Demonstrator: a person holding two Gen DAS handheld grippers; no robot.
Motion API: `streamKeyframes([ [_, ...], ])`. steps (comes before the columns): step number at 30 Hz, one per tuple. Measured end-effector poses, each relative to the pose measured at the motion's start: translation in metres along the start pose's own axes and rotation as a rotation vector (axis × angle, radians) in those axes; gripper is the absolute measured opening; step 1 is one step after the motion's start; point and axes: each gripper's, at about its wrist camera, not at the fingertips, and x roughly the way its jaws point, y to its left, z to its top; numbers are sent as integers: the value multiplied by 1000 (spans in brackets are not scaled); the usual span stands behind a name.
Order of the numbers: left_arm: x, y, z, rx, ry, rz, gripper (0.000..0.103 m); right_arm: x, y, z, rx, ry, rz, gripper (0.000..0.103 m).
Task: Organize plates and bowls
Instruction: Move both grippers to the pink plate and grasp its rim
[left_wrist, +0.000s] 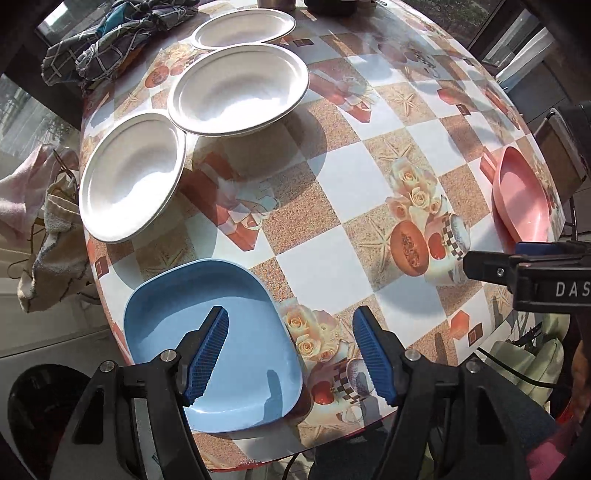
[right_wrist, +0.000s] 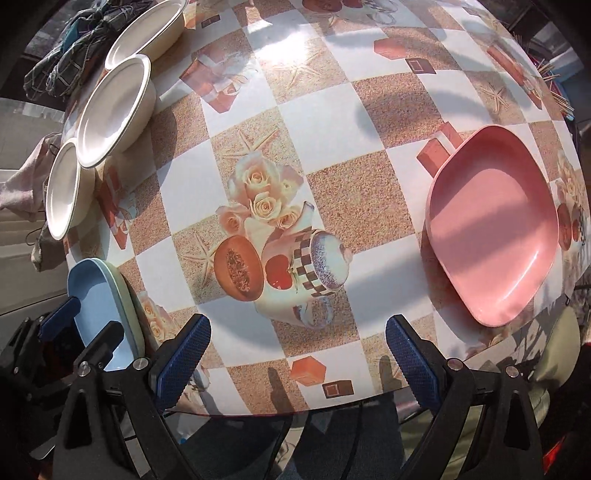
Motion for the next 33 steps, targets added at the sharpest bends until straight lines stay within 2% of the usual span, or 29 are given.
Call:
streamKeyframes([
  [10,7,-106,68,237,9,-28,74,-32,-122,-13,337,-125,-18,97],
  [16,8,-174,112,360,-14,-30,74,-26,-188,-15,531,-115,-4,97],
  [25,27,-253,158,498,-16,-6,74,-7,-219,-22,607,-79,33,97],
  [33,51,-297,180,606,0,26,74,0,-235,-21,661,-67,54,97],
])
